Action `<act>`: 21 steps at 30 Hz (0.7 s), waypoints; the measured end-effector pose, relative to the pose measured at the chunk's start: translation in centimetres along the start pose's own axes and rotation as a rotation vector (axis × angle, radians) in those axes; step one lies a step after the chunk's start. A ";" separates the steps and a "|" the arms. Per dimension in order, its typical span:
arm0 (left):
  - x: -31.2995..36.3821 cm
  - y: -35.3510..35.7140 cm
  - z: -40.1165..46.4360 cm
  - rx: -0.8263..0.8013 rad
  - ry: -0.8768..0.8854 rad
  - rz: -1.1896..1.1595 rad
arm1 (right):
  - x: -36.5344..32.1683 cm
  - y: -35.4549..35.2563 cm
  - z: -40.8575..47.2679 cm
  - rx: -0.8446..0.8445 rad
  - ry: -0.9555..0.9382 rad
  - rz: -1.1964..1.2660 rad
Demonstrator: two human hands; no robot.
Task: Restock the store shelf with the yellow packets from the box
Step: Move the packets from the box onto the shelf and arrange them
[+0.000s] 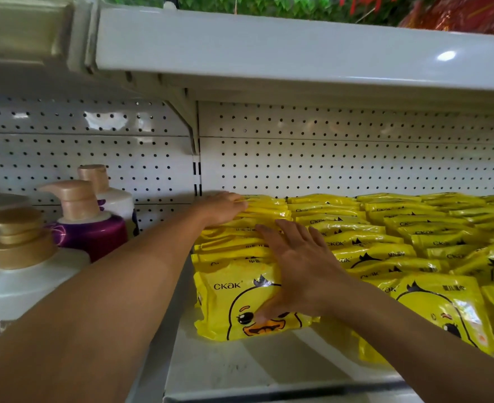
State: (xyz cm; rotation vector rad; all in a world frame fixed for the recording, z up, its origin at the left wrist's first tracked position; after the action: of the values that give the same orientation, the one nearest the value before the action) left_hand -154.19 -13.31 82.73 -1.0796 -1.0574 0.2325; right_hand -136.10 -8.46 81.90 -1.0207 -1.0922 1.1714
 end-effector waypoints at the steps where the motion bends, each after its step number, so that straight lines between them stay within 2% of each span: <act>1: -0.1 0.1 0.1 -0.015 -0.013 -0.022 | 0.0 0.1 0.1 0.002 0.005 -0.001; 4: -0.3 0.1 0.4 -0.024 -0.017 -0.033 | 0.1 0.2 0.4 0.004 0.016 0.012; 14: 0.1 -0.5 0.3 0.096 -0.031 0.093 | 0.3 0.3 0.5 0.012 0.032 0.005; 21: -0.2 -0.3 -0.9 0.015 -0.054 0.090 | 0.2 0.3 0.3 0.020 0.044 0.014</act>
State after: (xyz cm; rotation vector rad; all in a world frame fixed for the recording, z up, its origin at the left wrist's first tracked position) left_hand -153.65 -14.16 82.78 -1.1136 -1.0546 0.3435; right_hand -136.40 -8.21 81.72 -1.0352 -1.0379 1.1636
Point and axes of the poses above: each hand's wrist, its own z-axis towards the middle knuckle, its own y-axis out of the palm, x = y × z, the point moved 8 cm from there along z, towards the middle knuckle, and after that the axes turned 5 degrees about -z, right-handed, at the moved point
